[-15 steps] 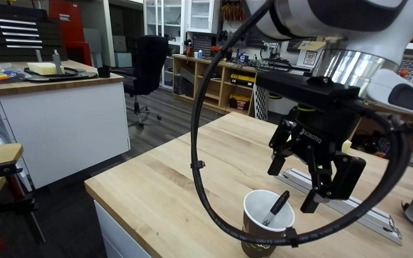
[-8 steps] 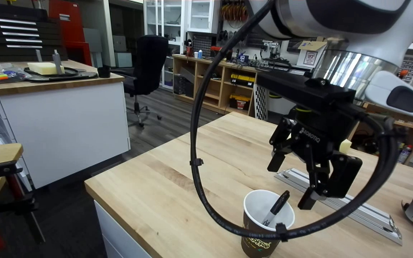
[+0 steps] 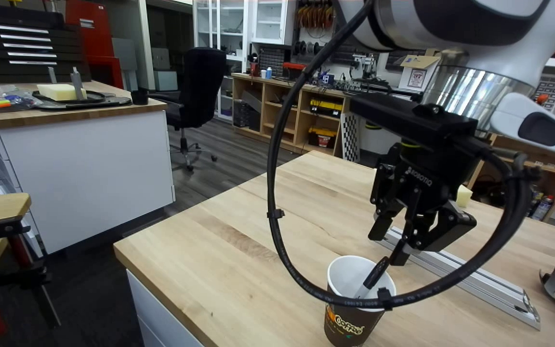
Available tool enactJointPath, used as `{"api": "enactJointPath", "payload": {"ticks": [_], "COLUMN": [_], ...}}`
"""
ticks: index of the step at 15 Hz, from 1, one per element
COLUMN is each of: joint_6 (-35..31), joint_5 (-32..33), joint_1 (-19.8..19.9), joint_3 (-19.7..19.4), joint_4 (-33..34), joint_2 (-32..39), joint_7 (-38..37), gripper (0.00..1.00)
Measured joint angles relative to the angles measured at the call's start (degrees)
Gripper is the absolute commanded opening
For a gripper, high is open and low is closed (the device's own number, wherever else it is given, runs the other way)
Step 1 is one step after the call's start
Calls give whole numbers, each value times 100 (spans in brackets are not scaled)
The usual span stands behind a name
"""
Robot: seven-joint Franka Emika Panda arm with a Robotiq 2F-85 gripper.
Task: Take the black pen out of the brown cup
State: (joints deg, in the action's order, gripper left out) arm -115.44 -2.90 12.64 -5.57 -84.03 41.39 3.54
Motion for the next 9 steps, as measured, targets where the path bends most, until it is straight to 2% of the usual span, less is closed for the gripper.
{"api": "enactJointPath", "payload": {"ticks": [1, 2, 3, 4, 5, 6, 7, 9], "joint_6": [0, 0, 0, 0, -1, -2, -2, -2], "joint_5": [-2, -4, -7, -11, -13, -14, -16, -19], "joint_1": [0, 0, 0, 0, 0, 0, 0, 0], "joint_3": [5, 6, 6, 7, 7, 7, 7, 7], "joint_4": [25, 47, 77, 108, 130, 146, 159, 183], "joint_2": [21, 45, 76, 113, 149, 178, 205, 267], "joint_7": [2, 5, 10, 14, 14, 14, 15, 16], "gripper": [43, 43, 52, 67, 69, 66, 34, 33]}}
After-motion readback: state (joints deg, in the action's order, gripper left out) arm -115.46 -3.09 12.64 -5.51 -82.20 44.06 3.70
